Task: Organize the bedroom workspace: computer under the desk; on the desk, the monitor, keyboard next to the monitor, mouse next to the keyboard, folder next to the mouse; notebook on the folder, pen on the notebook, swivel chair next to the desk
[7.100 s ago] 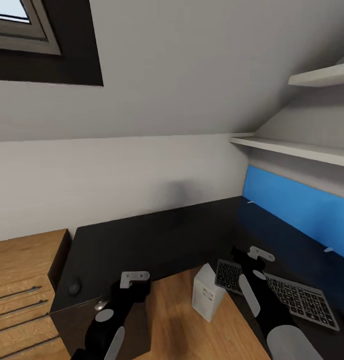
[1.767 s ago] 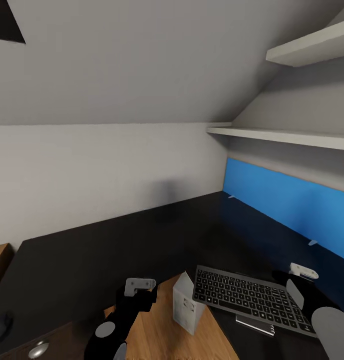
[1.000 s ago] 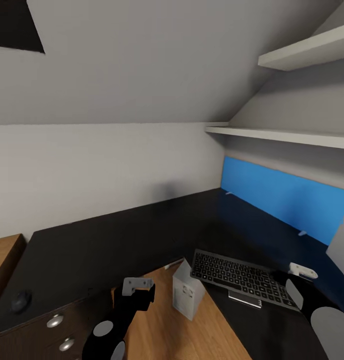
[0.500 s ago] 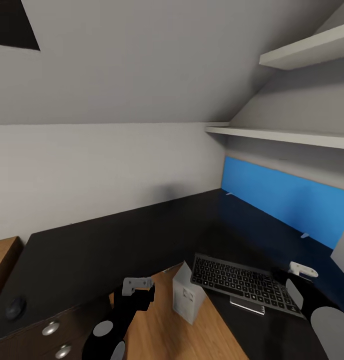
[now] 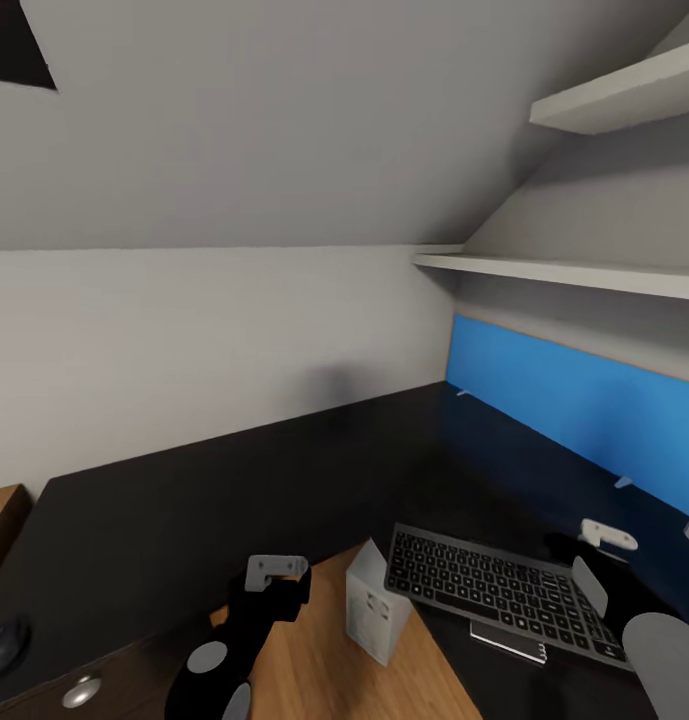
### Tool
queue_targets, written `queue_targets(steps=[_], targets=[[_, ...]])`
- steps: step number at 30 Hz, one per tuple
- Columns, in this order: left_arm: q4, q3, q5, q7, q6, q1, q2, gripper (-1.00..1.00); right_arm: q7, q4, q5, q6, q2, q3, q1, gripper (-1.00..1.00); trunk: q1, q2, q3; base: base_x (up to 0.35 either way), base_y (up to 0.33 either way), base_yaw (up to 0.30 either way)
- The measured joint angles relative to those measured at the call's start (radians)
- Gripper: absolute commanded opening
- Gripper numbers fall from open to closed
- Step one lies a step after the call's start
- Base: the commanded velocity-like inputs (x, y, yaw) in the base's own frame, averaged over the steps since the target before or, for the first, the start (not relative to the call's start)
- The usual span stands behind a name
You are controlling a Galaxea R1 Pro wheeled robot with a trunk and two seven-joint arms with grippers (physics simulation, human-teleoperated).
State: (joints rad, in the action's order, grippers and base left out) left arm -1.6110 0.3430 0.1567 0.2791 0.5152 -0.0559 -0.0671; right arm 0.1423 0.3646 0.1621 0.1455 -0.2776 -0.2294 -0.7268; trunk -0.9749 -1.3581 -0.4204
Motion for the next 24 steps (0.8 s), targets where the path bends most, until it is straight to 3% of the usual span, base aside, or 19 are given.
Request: queue_targets(steps=[6, 12, 15, 17, 24], targets=[[-0.004, 0.005, 0.001, 0.000, -0.001, 0.000, -0.003, 1.00, 0.000, 0.005, 0.000, -0.001, 0.000, 0.000, 0.000, 1.00, 0.000, 0.000, 0.000, 0.015, 0.000, 0.000], [-0.005, 0.011, 0.001, 0.000, -0.003, 0.000, -0.005, 1.00, -0.001, 0.007, 0.000, -0.001, 0.000, 0.002, 0.000, 1.00, -0.023, -0.042, -0.019, 0.002, 0.000, 0.000], [-0.006, 0.012, 0.001, 0.000, -0.003, 0.000, -0.005, 1.00, -0.005, 0.007, 0.000, 0.000, 0.000, 0.026, 0.000, 1.00, -0.035, -0.063, -0.028, 0.000, 0.000, 0.000], [-0.006, 0.013, 0.001, 0.000, -0.004, 0.000, -0.005, 1.00, -0.012, 0.007, 0.000, 0.000, 0.000, 0.088, 0.000, 1.00, -0.042, -0.077, -0.034, 0.000, 0.000, 0.000], [-0.006, 0.014, 0.000, 0.000, -0.005, 0.000, -0.005, 1.00, -0.014, 0.007, 0.001, 0.000, 0.000, 0.113, 0.000, 1.00, -0.069, -0.126, -0.056, 0.000, 0.000, 0.000]])
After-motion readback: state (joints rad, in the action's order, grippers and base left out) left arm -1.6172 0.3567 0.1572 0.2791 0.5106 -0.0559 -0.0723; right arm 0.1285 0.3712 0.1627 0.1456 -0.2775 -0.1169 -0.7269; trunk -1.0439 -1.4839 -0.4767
